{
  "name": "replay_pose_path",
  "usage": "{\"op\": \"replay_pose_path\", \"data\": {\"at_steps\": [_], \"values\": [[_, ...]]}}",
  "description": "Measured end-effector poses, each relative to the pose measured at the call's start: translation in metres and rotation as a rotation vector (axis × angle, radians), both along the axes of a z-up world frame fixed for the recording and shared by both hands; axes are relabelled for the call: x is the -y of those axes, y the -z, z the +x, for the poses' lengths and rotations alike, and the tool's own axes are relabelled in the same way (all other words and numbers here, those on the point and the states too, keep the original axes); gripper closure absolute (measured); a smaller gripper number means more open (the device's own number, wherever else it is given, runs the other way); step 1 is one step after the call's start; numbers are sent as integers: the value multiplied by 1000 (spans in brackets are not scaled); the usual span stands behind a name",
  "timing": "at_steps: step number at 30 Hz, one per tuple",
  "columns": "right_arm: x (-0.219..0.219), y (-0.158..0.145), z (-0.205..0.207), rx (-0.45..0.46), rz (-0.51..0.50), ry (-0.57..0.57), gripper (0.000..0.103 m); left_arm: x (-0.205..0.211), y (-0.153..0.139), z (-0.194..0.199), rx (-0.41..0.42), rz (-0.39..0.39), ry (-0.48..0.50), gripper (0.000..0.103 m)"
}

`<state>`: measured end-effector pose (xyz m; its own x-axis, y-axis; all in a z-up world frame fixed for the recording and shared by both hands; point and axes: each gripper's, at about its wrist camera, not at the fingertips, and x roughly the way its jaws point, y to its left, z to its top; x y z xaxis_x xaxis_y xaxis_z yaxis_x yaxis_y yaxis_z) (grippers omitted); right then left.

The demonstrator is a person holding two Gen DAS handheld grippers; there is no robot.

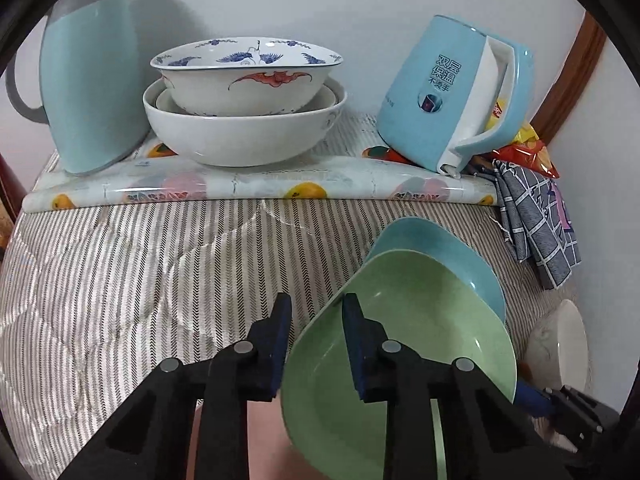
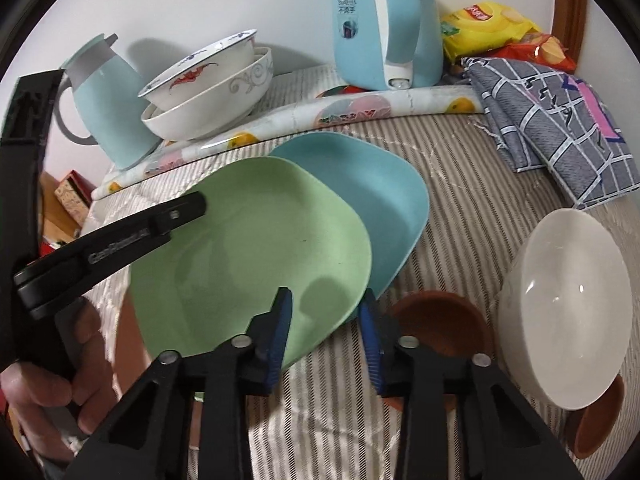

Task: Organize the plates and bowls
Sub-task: 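Reach both grippers to the green plate rim and close on it, then lift the green plate with both grippers and carry it over the pink plate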

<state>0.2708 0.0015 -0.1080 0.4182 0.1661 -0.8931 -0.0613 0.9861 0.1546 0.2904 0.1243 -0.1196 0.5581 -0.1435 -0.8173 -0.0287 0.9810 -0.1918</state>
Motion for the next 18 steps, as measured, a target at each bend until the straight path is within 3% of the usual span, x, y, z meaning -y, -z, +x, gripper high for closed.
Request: {"op": "replay_pose_path", "data": {"at_steps": [6, 18], "values": [[9, -1, 1, 17, -3, 35, 83, -2, -6, -9, 14, -28, 16, 85], [21, -34, -18, 82, 6, 55, 86, 7, -39, -37, 67, -19, 17, 86]]}}
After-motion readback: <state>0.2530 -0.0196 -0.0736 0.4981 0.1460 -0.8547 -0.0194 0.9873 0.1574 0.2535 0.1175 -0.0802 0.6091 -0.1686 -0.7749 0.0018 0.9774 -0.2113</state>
